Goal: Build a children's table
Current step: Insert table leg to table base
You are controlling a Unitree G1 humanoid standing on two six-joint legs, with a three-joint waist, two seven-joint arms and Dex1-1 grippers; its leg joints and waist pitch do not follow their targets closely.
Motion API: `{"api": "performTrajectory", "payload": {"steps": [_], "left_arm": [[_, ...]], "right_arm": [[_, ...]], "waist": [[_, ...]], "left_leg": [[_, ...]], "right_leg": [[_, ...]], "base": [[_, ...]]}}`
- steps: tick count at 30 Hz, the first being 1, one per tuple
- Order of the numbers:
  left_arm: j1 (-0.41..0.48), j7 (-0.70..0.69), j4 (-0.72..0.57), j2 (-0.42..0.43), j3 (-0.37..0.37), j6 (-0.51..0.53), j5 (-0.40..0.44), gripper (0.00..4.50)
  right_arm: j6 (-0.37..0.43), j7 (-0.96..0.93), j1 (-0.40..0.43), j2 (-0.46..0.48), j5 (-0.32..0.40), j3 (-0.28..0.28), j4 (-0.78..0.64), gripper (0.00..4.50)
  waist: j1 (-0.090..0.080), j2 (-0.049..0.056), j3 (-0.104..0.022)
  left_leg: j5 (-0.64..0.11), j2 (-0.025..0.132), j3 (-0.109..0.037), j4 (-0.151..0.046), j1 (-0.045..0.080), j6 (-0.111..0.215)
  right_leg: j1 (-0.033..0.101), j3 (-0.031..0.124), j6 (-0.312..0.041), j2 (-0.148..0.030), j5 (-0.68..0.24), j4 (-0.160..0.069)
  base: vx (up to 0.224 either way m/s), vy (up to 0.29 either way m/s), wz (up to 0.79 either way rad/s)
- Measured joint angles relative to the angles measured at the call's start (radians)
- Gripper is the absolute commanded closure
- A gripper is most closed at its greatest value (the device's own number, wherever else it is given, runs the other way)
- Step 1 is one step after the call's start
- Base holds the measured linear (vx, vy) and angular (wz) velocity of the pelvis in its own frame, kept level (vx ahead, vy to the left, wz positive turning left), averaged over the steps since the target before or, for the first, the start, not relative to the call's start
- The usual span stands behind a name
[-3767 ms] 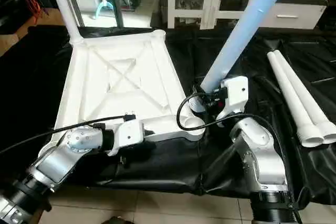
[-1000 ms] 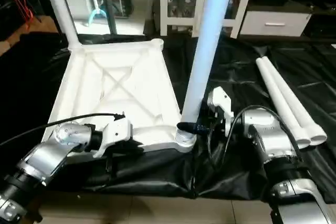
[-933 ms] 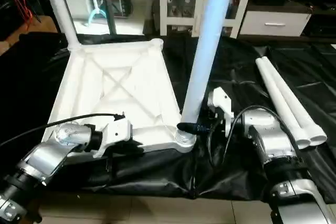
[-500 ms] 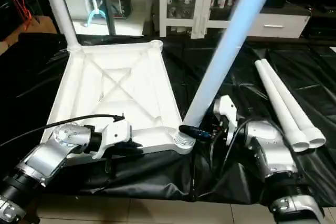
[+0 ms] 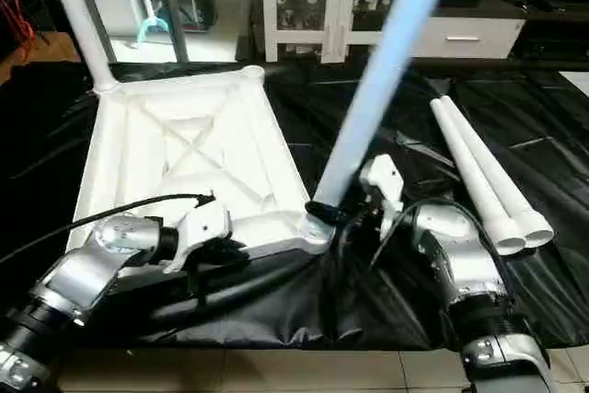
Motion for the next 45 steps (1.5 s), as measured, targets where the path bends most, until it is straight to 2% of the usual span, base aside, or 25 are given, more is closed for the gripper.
{"api": "performTrajectory", "payload": {"steps": [3,5,7,9,12,14,16,18,29,36,42,45], "left_arm": [[-0.014,0.076,-0.013,-0.043,0.009,0.093,0.031,4.5],[-0.044,0.182,-0.013,-0.119,0.026,0.221,0.058,4.5],[-0.055,0.245,-0.029,-0.17,0.044,0.304,0.06,4.5],[-0.064,0.3,-0.044,-0.217,0.053,0.363,0.061,4.5],[-0.078,0.357,-0.053,-0.256,0.076,0.422,0.065,4.5],[-0.086,0.381,-0.06,-0.276,0.08,0.443,0.072,4.5],[-0.099,0.426,-0.067,-0.301,0.089,0.484,0.086,4.5],[-0.109,0.446,-0.068,-0.311,0.092,0.502,0.091,4.5],[-0.105,0.448,-0.09,-0.287,0.082,0.512,0.088,4.5],[-0.052,0.364,-0.147,-0.199,0.064,0.43,0.062,4.5],[-0.008,0.244,-0.18,-0.084,0.058,0.306,0.033,4.5],[0.025,0.135,-0.222,0.011,0.049,0.239,0.001,4.5]], "right_arm": [[0.01,-0.116,-0.047,0.043,-0.036,0.007,0.041,2.66],[0.011,-0.31,-0.109,0.118,-0.055,-0.01,0.13,2.66],[0.011,-0.431,-0.136,0.161,-0.056,-0.033,0.173,2.66],[0.011,-0.513,-0.157,0.198,-0.05,-0.068,0.202,2.66],[0.011,-0.594,-0.187,0.231,-0.045,-0.086,0.231,2.66],[0.011,-0.631,-0.201,0.245,-0.045,-0.094,0.237,2.66],[0.008,-0.727,-0.241,0.292,-0.045,-0.113,0.273,2.66],[0.006,-0.782,-0.256,0.31,-0.045,-0.116,0.284,2.66],[-0.013,-0.83,-0.263,0.35,-0.078,-0.111,0.286,2.66],[-0.015,-0.657,-0.246,0.324,-0.054,-0.12,0.269,2.66],[-0.05,-0.447,-0.209,0.255,-0.051,-0.083,0.213,2.66],[-0.035,-0.236,-0.191,0.172,-0.014,-0.06,0.173,2.66]], "waist": [[-0.006,-0.001,0.001],[-0.02,-0.003,0.003],[-0.034,-0.007,0.003],[-0.038,-0.009,0.002],[-0.039,-0.012,0.003],[-0.041,-0.012,0.002],[-0.056,-0.012,0.001],[-0.059,-0.013,0.001],[-0.065,-0.012,0.002],[-0.074,-0.011,0.003],[-0.052,-0.003,0.009],[-0.039,-0.006,0.014]], "left_leg": [[0.0,0.0,0.0,-0.002,0.003,-0.001],[-0.002,-0.001,-0.004,-0.002,0.003,-0.004],[-0.003,-0.002,-0.01,-0.002,-0.003,-0.006],[-0.004,-0.002,-0.01,-0.003,-0.007,-0.006],[-0.003,-0.001,-0.01,-0.004,-0.012,-0.006],[-0.003,0.0,-0.01,-0.003,-0.02,-0.006],[0.0,0.0,-0.009,-0.004,-0.021,-0.002],[0.0,0.0,-0.009,-0.006,-0.021,-0.001],[-0.003,0.002,-0.008,-0.012,-0.02,-0.006],[0.0,0.002,-0.007,-0.017,-0.02,-0.001],[0.0,0.002,-0.008,-0.017,-0.019,0.0],[0.0,0.002,-0.008,-0.016,-0.02,0.0]], "right_leg": [[-0.001,0.0,0.002,0.0,-0.001,0.0],[-0.004,0.0,0.002,0.0,-0.001,0.001],[-0.012,-0.001,0.002,0.0,-0.001,0.0],[-0.017,-0.002,-0.001,0.001,0.0,0.001],[-0.017,-0.001,-0.008,0.002,0.004,-0.003],[-0.017,-0.002,-0.009,0.003,0.004,-0.007],[-0.018,-0.001,-0.009,0.003,0.005,-0.01],[-0.018,-0.002,-0.009,0.003,0.005,-0.015],[-0.018,-0.001,-0.011,0.005,0.004,-0.017],[-0.019,-0.002,-0.012,0.005,0.003,-0.022],[-0.02,-0.004,-0.013,0.005,0.003,-0.02],[-0.02,-0.004,-0.013,0.005,0.003,-0.02]], "base": [[0.0,0.0,0.0],[0.0,0.0,0.0],[0.0,0.0,0.0],[0.0,0.0,0.0],[0.021,0.001,-0.02],[0.057,0.009,-0.04],[0.0,0.0,0.0],[0.0,0.0,0.0],[0.0,0.0,0.0],[0.0,0.0,0.0],[0.0,0.0,0.0],[0.0,0.0,0.0]]}}
